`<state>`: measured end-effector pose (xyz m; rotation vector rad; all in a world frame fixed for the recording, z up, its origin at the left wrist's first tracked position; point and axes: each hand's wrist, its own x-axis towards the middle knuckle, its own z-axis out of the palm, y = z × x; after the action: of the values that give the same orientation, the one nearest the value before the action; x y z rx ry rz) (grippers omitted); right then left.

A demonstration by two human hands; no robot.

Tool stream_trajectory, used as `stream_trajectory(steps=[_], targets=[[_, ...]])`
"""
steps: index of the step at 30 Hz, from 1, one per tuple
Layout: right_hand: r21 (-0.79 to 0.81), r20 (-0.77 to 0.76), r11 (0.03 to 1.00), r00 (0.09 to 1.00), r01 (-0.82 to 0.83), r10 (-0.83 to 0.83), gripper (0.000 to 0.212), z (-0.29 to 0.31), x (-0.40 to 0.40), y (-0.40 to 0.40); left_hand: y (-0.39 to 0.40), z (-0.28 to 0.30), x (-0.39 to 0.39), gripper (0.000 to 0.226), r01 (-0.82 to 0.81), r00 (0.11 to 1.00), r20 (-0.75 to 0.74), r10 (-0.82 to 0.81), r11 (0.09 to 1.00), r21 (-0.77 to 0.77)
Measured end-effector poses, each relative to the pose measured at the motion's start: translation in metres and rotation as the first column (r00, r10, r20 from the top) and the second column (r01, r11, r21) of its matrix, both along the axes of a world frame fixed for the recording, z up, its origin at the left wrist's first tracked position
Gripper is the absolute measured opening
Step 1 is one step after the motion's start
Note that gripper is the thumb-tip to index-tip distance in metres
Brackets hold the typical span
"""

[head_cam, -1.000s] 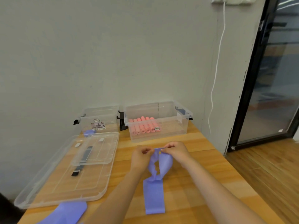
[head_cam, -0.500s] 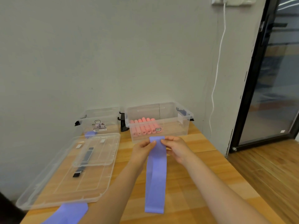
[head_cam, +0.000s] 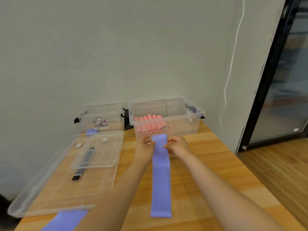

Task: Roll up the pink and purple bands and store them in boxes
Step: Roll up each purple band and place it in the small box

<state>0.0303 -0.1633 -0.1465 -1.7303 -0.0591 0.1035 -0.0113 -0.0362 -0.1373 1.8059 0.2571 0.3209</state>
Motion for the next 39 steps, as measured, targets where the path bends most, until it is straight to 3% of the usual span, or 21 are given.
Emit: stream_trajectory(steps=[3,7,10,13,18,21,24,26,30,34,39], targets=[[-0.048,-0.023,0.997,0.998,0.06,-0.061,0.021,-0.019,0.016,0.005,-0.004,-0.034,-0.021,0.041,0.118,0.993,-0.022,-0.117,0.939,0.323],[-0.125,0.029,0.983,0.991,0.134,-0.131,0.023,-0.042,0.035,0.009,-0.006,-0.065,-0.04,0.077,0.303,0.949,-0.141,-0.281,0.694,0.653],[-0.214,0.159,0.942,0.96,0.26,-0.229,0.023,-0.049,0.042,0.004,-0.009,-0.068,-0.046,0.092,0.31,0.942,-0.174,-0.288,0.543,0.781],[-0.342,0.283,0.889,0.935,0.305,-0.213,0.034,-0.053,0.039,0.0,-0.011,-0.076,-0.046,0.068,0.34,0.927,-0.248,-0.282,0.348,0.874],[-0.515,0.346,0.833,0.938,0.205,-0.017,0.039,-0.062,0.011,-0.007,-0.013,-0.071,-0.049,0.096,0.361,0.899,-0.26,-0.352,0.262,0.895],[-0.558,0.377,0.807,0.925,0.194,0.038,0.036,-0.065,-0.012,-0.015,-0.01,-0.073,-0.047,0.095,0.375,0.899,-0.234,-0.37,0.374,0.848],[-0.497,0.47,0.825,0.883,0.269,-0.005,0.025,-0.063,-0.039,-0.026,-0.006,-0.072,-0.059,0.075,0.26,0.939,0.024,-0.342,0.757,0.6],[-0.445,0.541,0.855,0.841,0.268,0.018,0.016,-0.059,-0.066,-0.031,-0.004,-0.069,-0.08,0.045,0.245,0.939,0.109,-0.326,0.856,0.455],[-0.472,0.591,0.875,0.775,0.109,0.222,0.031,-0.058,-0.127,-0.036,-0.001,-0.078,-0.131,0.038,0.278,0.893,0.154,-0.422,0.789,0.548],[-0.673,0.508,0.739,0.736,0.015,0.447,0.035,-0.066,-0.159,-0.04,0.0,-0.08,-0.152,0.031,0.218,0.928,0.099,-0.358,0.741,0.634],[-0.733,0.504,0.677,0.721,0.067,0.475,0.02,-0.064,-0.174,-0.041,-0.009,-0.074,-0.159,0.015,0.216,0.92,0.097,-0.38,0.698,0.683]])
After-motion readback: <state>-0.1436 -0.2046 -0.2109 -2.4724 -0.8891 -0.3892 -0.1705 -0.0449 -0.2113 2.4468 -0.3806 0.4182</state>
